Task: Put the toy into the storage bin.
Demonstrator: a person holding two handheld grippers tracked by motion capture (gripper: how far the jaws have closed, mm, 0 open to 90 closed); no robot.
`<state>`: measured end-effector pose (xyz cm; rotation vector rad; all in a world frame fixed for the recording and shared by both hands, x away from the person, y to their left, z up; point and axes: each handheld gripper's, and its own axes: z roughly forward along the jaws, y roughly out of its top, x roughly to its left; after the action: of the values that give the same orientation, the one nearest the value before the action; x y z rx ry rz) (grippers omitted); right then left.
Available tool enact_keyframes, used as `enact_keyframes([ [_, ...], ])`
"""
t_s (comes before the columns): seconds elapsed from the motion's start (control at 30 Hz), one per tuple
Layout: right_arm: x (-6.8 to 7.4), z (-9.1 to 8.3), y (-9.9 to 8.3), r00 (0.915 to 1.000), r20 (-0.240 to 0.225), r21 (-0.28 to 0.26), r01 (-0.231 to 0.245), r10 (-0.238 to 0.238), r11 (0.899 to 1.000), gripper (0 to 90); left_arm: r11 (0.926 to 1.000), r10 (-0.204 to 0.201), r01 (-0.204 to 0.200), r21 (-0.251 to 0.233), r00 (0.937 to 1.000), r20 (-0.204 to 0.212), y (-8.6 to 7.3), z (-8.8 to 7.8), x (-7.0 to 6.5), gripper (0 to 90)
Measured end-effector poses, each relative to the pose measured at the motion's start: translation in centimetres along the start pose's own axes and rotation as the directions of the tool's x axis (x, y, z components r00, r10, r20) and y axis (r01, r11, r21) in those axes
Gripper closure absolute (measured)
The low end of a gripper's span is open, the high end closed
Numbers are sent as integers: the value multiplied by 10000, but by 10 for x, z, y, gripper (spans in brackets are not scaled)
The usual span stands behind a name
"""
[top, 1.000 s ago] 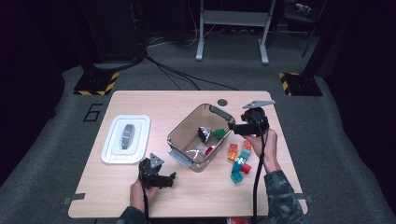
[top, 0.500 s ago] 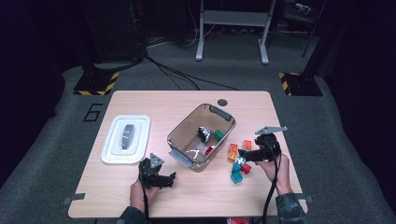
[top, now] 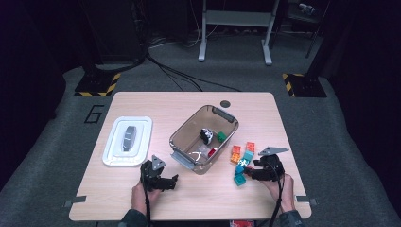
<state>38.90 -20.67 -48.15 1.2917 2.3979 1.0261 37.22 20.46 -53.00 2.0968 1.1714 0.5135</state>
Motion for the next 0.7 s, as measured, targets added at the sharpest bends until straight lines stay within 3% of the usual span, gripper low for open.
enact_keyframes([
  [0.43,0,8,-4,9998,99,257,169,-171,9995,600,10000,-22,22,32,10000,29,0,0,0,46],
  [0.7,0,12,-10,10000,76,387,-36,33,9992,674,10000,-23,22,34,10000,30,0,0,0,46],
])
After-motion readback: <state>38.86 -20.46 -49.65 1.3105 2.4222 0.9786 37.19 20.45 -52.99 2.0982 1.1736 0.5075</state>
